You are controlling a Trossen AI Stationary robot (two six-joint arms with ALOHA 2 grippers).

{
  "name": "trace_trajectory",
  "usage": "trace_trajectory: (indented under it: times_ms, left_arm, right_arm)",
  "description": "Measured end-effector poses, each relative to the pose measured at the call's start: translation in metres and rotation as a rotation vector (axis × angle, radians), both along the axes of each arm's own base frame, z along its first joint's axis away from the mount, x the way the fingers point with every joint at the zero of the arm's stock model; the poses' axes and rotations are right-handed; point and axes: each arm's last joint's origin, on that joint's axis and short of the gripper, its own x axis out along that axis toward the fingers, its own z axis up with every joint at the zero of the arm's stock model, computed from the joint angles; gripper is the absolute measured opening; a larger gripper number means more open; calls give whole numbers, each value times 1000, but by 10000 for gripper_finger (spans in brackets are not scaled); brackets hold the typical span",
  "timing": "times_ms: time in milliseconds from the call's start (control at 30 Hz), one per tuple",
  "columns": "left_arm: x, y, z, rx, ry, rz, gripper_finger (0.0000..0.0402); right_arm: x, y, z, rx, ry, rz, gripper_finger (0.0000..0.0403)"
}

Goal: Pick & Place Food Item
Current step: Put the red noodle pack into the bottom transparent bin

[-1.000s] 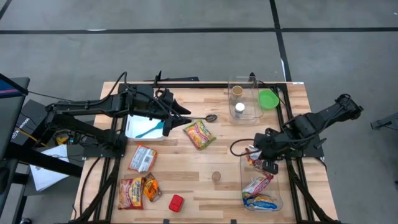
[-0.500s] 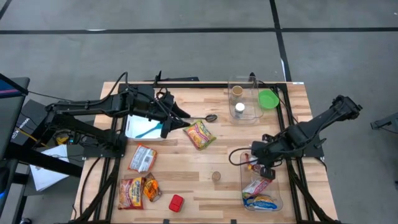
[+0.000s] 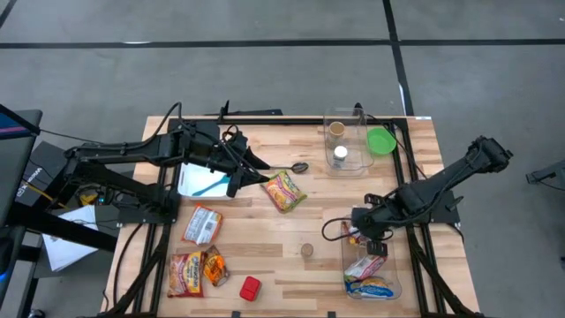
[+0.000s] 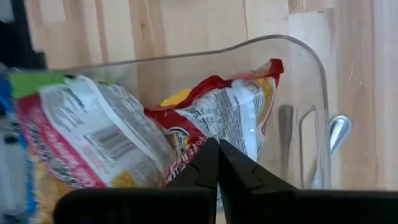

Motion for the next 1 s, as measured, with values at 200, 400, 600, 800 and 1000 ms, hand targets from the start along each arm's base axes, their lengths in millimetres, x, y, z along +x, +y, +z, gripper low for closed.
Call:
trace_trajectory:
  times_ms: [200,400,600,800,1000]
  left_arm:
    - [0,0,0,-1,-3,0,204]
    - [0,0,0,-3,-3,1,204]
    - [0,0,0,-2,-3,1,204]
    - [0,0,0,5,-4,-1,204]
    - [0,0,0,4,-3,-1,204]
  right_arm:
    - [17,7,-24,-26,94,113,0]
    - [27,15,-30,52,69,188,8]
    - [26,9,-17,110,13,145,45]
    - [28,-2,-14,129,16,43,105]
    - [18,8,-8,221,50,84,116]
